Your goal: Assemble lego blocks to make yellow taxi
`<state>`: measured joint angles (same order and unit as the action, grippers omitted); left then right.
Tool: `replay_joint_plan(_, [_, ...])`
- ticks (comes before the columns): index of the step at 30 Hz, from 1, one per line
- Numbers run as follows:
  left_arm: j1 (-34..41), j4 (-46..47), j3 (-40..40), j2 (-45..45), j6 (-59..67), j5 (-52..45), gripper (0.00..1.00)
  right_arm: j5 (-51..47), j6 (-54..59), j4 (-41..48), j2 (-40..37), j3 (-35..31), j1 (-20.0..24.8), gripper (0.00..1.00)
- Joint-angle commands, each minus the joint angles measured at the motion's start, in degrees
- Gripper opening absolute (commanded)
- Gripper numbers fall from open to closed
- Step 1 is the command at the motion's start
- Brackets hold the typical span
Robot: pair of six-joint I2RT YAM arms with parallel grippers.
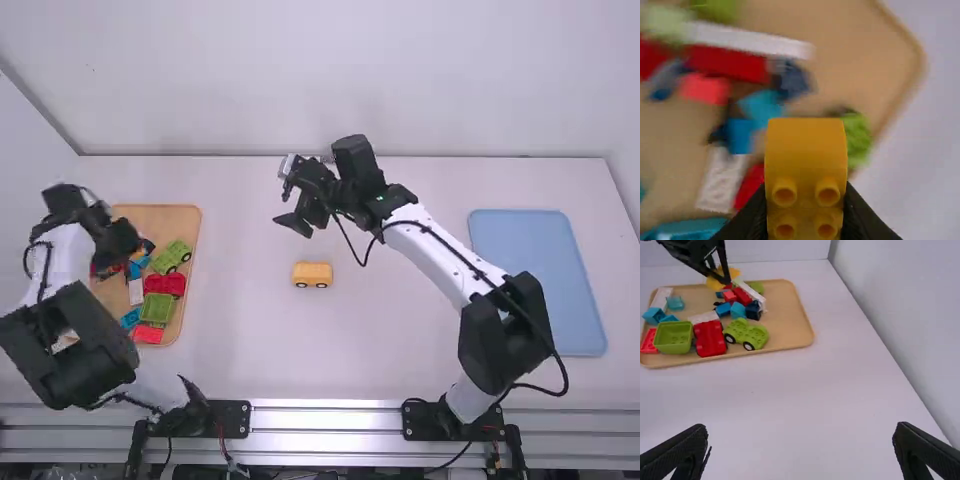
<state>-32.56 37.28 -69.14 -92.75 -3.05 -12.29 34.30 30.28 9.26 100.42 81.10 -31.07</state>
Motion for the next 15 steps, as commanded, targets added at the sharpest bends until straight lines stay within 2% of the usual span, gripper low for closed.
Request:
replay_joint_plan(1, [9.5,2.2,1.0,0.2,25.3,-8.4,0.03,0.1,-0.1,0.2,-0.7,-0.2,1.8,0.99])
replay_joint_plan(2, [10.1,2.4,1.0,0.2,26.1,-8.3,0.03,0.1,-0.1,0.2,-0.7,-0.2,1.9,0.99])
replay_joint_plan(3, [16.7,2.9,1.0,-0.3,31.1,-5.4,0.02,0.2,-0.1,0.7,-0.7,-0.2,3.3,0.99])
replay_joint_plan(4, [17.3,2.9,1.0,-0.4,31.5,-5.0,0.02,0.2,-0.1,0.9,-0.7,-0.2,3.4,0.99])
replay_joint_plan(8, [29.2,3.3,1.1,-2.9,45.2,-1.6,0.02,0.3,-0.1,3.9,-0.7,-0.1,6.6,0.99])
replay_joint_plan(14, [38.6,7.0,1.4,-5.7,71.5,-1.8,0.02,0.3,-0.1,6.7,-0.7,-0.1,10.4,0.99])
replay_joint_plan(15, [38.6,7.0,1.4,-5.7,71.5,-1.8,0.02,0.3,-0.1,6.7,-0.7,-0.1,10.4,0.99])
